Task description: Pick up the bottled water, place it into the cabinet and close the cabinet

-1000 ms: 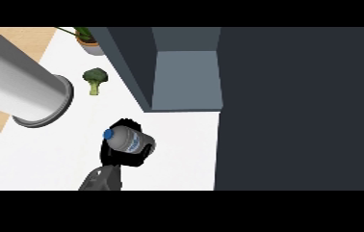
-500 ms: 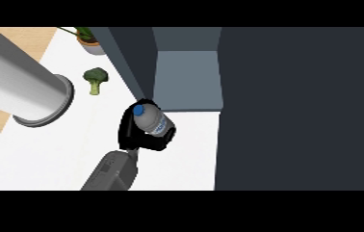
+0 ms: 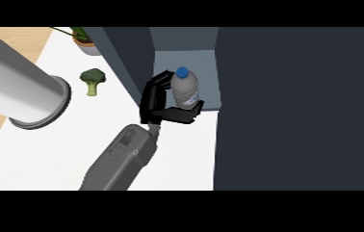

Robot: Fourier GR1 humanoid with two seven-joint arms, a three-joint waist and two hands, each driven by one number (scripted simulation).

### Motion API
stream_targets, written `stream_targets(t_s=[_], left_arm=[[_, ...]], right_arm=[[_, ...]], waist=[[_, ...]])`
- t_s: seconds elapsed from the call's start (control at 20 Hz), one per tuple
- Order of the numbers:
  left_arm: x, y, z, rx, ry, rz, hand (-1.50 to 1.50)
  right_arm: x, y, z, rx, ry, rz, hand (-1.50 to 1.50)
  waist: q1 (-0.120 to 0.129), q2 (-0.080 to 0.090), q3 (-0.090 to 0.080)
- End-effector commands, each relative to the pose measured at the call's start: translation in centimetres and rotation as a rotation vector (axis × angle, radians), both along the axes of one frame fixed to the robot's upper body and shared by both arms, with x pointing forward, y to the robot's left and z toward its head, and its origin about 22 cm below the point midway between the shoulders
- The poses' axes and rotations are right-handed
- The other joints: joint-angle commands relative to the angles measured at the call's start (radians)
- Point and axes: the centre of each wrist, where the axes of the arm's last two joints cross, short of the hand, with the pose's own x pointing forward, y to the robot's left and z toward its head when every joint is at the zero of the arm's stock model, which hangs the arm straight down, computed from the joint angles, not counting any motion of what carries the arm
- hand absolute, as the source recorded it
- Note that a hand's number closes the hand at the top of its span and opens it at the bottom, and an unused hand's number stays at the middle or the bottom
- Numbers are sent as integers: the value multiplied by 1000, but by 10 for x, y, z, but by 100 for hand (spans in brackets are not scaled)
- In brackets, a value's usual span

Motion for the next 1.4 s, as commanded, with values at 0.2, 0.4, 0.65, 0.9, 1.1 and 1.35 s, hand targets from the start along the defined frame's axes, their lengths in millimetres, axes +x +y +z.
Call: stream_targets(t_s=[0.2,0.4,0.65,0.9,1.1,1.35], left_arm=[[41,-21,30,130,33,75,150],[63,-23,46,122,82,107,150],[73,-4,26,307,63,178,150],[85,7,26,390,129,275,150],[88,1,30,332,139,345,150],[95,30,27,332,147,373,150]], right_arm=[[6,-9,11,42,-40,-6,-150],[11,-17,1,33,-40,2,-150],[3,-11,20,34,-54,25,-150],[7,-14,10,36,-62,24,-150],[9,-17,15,31,-69,41,-150],[4,-16,8,15,-67,42,-150]], waist=[[-9,9,0],[-21,13,0],[-37,19,0],[-43,23,0],[-58,32,-1],[-75,33,-2]])
